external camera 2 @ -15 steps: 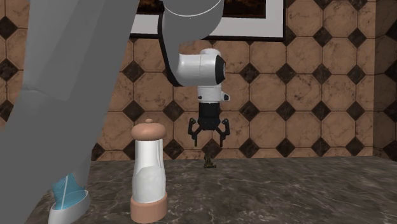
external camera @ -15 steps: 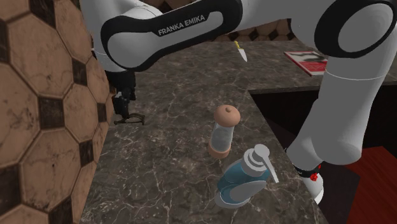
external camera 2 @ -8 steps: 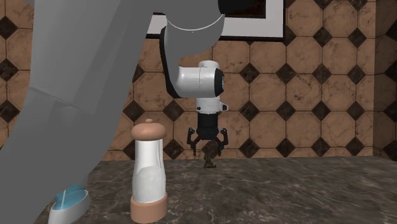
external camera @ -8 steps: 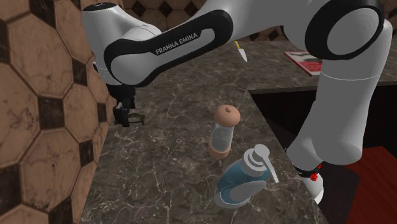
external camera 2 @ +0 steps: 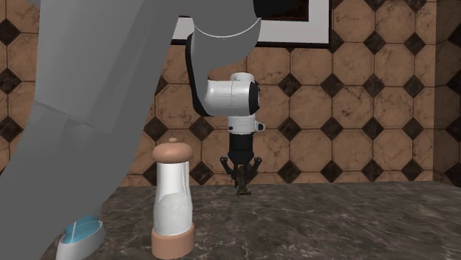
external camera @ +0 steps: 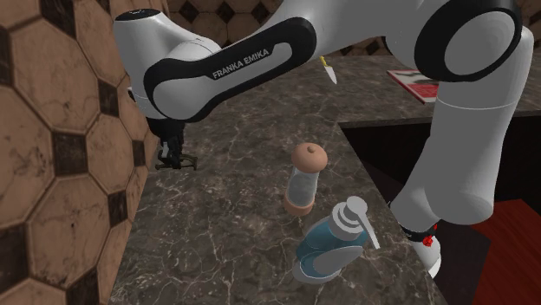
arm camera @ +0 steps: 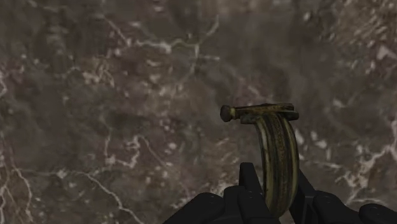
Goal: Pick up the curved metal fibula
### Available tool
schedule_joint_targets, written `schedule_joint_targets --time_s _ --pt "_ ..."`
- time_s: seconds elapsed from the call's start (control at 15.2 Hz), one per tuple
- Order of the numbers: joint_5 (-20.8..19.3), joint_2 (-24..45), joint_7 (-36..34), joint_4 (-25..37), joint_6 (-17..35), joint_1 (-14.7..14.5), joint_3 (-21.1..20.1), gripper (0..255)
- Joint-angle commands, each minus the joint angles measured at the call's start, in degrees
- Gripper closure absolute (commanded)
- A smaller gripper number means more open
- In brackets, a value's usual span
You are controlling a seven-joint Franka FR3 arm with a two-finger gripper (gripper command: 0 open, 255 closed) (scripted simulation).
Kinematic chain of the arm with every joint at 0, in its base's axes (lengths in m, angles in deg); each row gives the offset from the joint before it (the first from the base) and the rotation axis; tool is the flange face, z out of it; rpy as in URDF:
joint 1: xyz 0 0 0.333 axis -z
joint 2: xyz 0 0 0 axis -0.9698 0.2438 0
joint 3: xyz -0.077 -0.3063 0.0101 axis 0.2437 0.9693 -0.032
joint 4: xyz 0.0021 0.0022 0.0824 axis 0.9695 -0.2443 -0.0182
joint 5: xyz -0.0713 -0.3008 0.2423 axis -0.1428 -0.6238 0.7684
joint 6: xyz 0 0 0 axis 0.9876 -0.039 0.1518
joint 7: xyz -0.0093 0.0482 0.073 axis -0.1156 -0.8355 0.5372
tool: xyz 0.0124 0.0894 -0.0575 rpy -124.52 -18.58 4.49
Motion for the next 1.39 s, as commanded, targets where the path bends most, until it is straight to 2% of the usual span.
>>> schedule_joint_targets --time_s 0.0,0.2,1.19,1.32 --pt "0.0 0.0 0.0 0.0 0.0 0.0 0.0 255" --pt "0.0 0.0 0.0 0.0 0.0 0.0 0.0 255" --pt "1.0 -2.0 0.6 8.8 -10.7 -0.1 -0.5 255" --pt "1.0 -2.1 0.6 8.9 -10.8 -0.1 -0.5 255"
